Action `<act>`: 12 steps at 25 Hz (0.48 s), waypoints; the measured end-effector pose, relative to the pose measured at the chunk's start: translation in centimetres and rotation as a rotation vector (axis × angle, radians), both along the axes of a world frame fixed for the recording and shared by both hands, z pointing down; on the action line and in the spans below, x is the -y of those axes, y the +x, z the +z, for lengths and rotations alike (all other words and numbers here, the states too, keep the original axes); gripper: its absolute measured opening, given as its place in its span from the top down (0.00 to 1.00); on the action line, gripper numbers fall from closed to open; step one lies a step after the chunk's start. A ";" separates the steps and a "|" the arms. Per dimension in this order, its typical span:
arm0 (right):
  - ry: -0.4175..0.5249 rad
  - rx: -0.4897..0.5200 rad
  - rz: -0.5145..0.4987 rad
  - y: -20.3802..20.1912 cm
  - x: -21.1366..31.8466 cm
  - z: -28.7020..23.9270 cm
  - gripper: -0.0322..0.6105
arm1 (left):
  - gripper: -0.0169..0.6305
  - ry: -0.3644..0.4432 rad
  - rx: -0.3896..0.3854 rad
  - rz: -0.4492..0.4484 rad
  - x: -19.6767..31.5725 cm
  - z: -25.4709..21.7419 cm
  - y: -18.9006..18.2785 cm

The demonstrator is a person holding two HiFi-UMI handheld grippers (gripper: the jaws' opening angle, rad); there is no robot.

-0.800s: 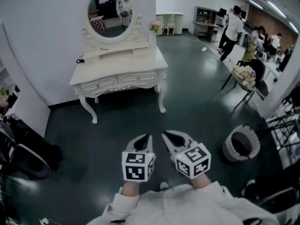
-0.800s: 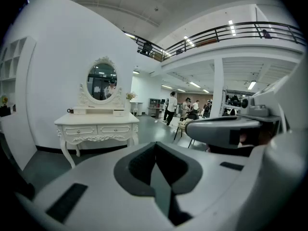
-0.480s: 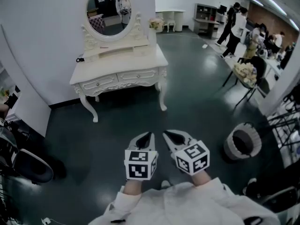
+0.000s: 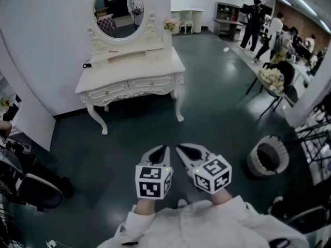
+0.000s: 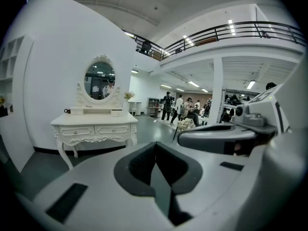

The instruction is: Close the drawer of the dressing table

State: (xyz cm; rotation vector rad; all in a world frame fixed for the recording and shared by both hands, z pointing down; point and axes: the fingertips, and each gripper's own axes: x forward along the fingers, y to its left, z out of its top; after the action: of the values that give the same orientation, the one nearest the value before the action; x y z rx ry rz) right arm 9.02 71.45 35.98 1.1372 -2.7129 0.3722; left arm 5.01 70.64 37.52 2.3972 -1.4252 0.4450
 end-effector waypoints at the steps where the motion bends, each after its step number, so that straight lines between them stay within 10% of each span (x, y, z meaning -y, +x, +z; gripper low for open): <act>1: 0.001 0.039 -0.003 0.1 0.1 -0.4 0.94 | 0.96 0.011 -0.007 0.015 0.1 -0.1 0.2; 12: -0.002 0.022 0.040 3.1 3.0 1.4 0.93 | 0.96 0.006 -0.012 0.010 1.9 1.3 2.3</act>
State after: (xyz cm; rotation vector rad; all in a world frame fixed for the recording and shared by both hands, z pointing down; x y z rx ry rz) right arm 12.09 68.45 37.36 1.1948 -2.7116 0.3956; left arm 7.31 68.73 38.79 2.4087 -1.4121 0.4284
